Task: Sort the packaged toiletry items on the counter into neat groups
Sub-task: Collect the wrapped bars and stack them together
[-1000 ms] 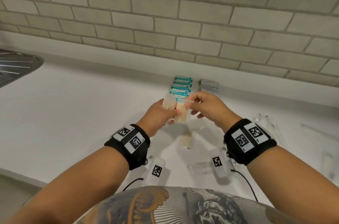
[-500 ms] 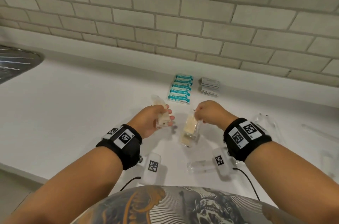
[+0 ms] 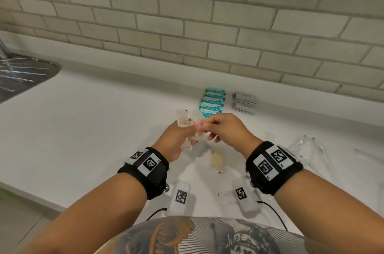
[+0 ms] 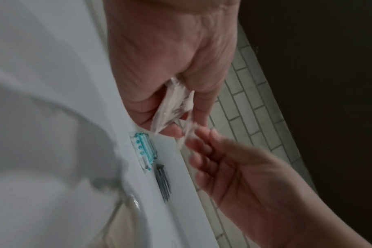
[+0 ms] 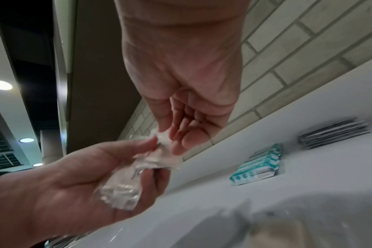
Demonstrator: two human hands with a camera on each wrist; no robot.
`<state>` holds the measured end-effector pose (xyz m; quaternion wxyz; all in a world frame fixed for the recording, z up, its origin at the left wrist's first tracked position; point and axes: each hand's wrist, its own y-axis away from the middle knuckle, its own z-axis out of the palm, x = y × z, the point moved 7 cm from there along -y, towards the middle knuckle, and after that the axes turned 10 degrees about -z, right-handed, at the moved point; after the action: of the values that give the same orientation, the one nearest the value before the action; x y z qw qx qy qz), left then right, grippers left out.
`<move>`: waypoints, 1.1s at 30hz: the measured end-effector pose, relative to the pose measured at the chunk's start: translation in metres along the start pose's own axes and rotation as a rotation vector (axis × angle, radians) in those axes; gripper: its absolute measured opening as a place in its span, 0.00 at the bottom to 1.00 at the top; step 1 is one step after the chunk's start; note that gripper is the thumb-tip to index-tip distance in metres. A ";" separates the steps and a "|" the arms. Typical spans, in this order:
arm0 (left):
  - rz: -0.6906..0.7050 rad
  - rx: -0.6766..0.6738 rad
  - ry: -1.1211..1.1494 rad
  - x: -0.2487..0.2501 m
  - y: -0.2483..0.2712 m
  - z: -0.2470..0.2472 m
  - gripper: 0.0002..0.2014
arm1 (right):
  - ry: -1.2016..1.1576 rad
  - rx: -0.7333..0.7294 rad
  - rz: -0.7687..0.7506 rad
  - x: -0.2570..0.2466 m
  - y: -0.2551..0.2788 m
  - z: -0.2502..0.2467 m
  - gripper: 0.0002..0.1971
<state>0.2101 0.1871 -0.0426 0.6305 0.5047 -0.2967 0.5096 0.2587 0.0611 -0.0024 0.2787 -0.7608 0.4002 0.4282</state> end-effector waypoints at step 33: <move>-0.176 -0.010 0.342 -0.009 -0.003 -0.015 0.14 | 0.541 -0.168 0.126 0.050 -0.002 -0.026 0.06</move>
<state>0.2080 0.1979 -0.0562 0.7163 0.4316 -0.1427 0.5295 0.2871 0.0231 -0.0334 0.0705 -0.8414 0.4698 0.2578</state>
